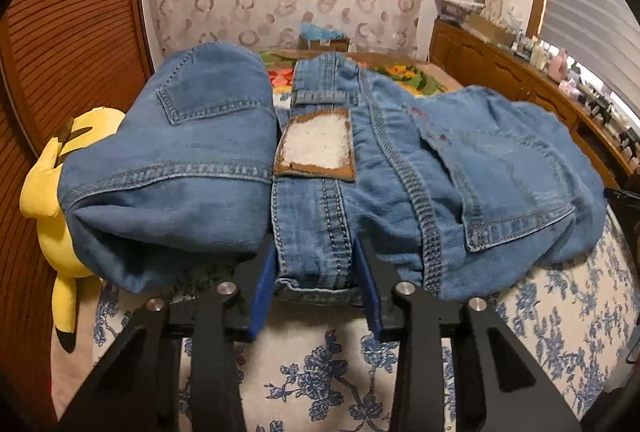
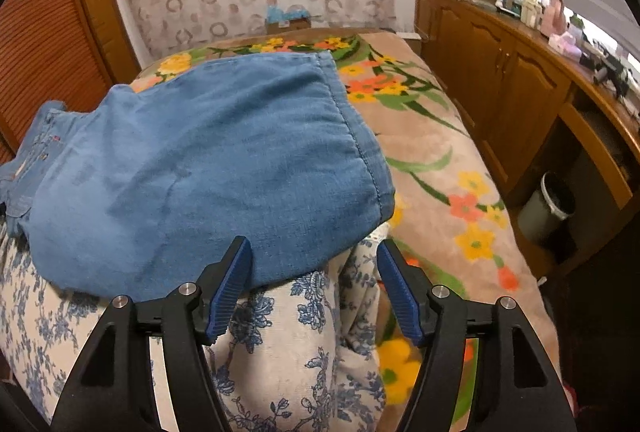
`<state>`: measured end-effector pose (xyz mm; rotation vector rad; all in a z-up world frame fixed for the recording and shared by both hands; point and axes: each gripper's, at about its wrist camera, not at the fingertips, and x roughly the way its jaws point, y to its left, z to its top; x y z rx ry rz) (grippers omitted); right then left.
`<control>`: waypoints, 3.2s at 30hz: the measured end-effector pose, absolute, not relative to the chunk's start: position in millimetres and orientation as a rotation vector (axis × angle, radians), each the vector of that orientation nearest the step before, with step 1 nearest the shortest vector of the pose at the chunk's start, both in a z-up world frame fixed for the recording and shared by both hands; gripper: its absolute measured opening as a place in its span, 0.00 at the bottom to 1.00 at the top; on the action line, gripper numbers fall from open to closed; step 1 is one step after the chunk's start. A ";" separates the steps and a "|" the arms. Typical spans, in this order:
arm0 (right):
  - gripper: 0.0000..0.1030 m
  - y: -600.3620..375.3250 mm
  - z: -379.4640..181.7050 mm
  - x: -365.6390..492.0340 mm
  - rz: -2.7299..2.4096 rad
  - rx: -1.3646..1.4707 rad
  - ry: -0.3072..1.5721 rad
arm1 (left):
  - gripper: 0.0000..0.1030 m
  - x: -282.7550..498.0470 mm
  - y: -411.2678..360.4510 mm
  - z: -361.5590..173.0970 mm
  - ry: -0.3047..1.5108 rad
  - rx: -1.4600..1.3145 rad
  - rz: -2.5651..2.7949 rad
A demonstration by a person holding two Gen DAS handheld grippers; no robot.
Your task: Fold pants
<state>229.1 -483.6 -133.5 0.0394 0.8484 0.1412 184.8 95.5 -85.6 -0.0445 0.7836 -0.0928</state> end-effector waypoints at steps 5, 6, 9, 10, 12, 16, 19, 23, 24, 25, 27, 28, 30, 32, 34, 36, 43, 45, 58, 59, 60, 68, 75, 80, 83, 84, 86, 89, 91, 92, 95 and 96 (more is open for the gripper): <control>0.65 -487.9 -137.3 242.7 0.167 0.113 0.860 | 0.18 179.7 90.5 -77.9 0.756 -0.033 -0.106; 0.65 -488.1 -137.9 245.5 0.168 0.122 0.865 | 0.18 179.1 89.2 -77.2 0.754 -0.030 -0.105; 0.65 -487.3 -137.5 250.9 0.188 0.143 0.859 | 0.19 181.7 88.4 -76.0 0.762 -0.027 -0.096; 0.65 -485.3 -137.1 252.8 0.191 0.141 0.863 | 0.22 183.5 88.4 -77.0 0.770 -0.025 -0.093; 0.55 -481.8 -137.1 254.5 0.198 0.126 0.868 | 0.25 188.5 87.2 -80.3 0.799 -0.014 -0.082; 0.32 -467.5 -132.6 251.8 0.184 0.041 0.839 | 0.16 186.1 83.7 -79.0 0.761 0.001 -0.097; 0.10 -467.2 -127.9 247.7 0.148 0.002 0.802 | 0.10 177.2 81.0 -69.7 0.723 0.007 -0.090; 0.04 -467.2 -114.8 237.2 0.133 -0.028 0.736 | 0.08 158.6 86.5 -50.4 0.654 -0.005 -0.063; 0.03 -467.0 -111.4 234.1 0.133 -0.034 0.725 | 0.08 152.9 88.7 -45.9 0.645 -0.007 -0.065; 0.03 -465.3 -105.8 229.8 0.135 -0.040 0.711 | 0.05 147.1 90.8 -42.0 0.635 -0.007 -0.062; 0.02 -463.2 -96.9 221.2 0.137 -0.048 0.685 | 0.03 137.1 92.8 -38.7 0.627 0.003 -0.056; 0.02 -462.4 -93.0 217.4 0.136 -0.051 0.672 | 0.00 129.0 96.3 -36.4 0.614 0.007 -0.032; 0.02 -461.0 -85.7 209.8 0.132 -0.056 0.655 | 0.00 114.5 108.5 -28.7 0.574 0.014 0.032; 0.02 -461.8 -78.5 199.1 0.140 -0.050 0.639 | 0.00 104.7 121.1 -24.2 0.573 -0.025 0.022; 0.02 -459.3 -74.1 188.2 0.140 -0.063 0.629 | 0.00 97.4 125.3 -27.7 0.586 -0.010 0.012; 0.02 -454.8 -75.7 186.1 0.136 -0.086 0.639 | 0.00 101.0 126.1 -34.7 0.616 -0.023 -0.019; 0.02 -449.3 -98.1 195.6 0.111 -0.108 0.676 | 0.31 126.5 111.2 -60.1 0.690 -0.038 -0.089; 0.02 -450.7 -101.0 195.8 0.114 -0.103 0.680 | 0.34 136.0 108.8 -69.0 0.724 -0.045 -0.106; 0.02 -446.2 -115.3 194.4 0.129 -0.131 0.688 | 0.37 175.4 98.9 -101.9 0.846 -0.050 -0.109; 0.02 -446.4 -116.2 194.9 0.131 -0.128 0.689 | 0.37 174.7 97.1 -101.4 0.842 -0.044 -0.106; 0.02 -447.4 -116.8 194.4 0.132 -0.127 0.688 | 0.37 173.3 95.8 -100.5 0.833 -0.037 -0.104; 0.02 -447.0 -116.4 193.4 0.135 -0.118 0.680 | 0.08 145.7 78.6 -82.1 0.726 0.023 -0.087; 0.02 -455.1 -98.4 183.4 0.139 -0.107 0.636 | 0.07 103.6 90.6 -39.1 0.612 -0.021 -0.061; 0.02 -450.0 -79.9 160.2 0.172 -0.119 0.607 | 0.08 81.5 110.8 -31.9 0.610 -0.047 -0.058; 0.02 -448.2 -73.5 141.6 0.193 -0.130 0.598 | 0.08 57.7 118.3 -33.3 0.616 -0.057 -0.063; 0.02 -447.5 -73.2 135.6 0.197 -0.137 0.597 | 0.08 54.1 119.5 -34.4 0.618 -0.061 -0.061; 0.02 -445.8 -75.8 126.4 0.206 -0.146 0.606 | 0.09 49.7 120.9 -39.4 0.643 -0.066 -0.065; 0.02 -447.7 -85.9 126.6 0.202 -0.132 0.643 | 0.14 48.2 112.0 -48.8 0.674 -0.043 -0.081; 0.02 -451.9 -92.8 128.7 0.200 -0.107 0.665 | 0.15 49.5 108.4 -49.6 0.684 -0.024 -0.073; 0.02 -452.7 -95.2 128.9 0.200 -0.095 0.671 | 0.16 46.3 105.1 -46.7 0.678 -0.020 -0.066; 0.02 -455.3 -99.2 128.9 0.201 -0.063 0.687 | 0.25 40.6 103.2 -40.5 0.654 -0.009 -0.070; 0.02 -455.5 -100.2 128.2 0.202 -0.055 0.690 | 0.27 38.8 101.4 -38.5 0.648 -0.002 -0.067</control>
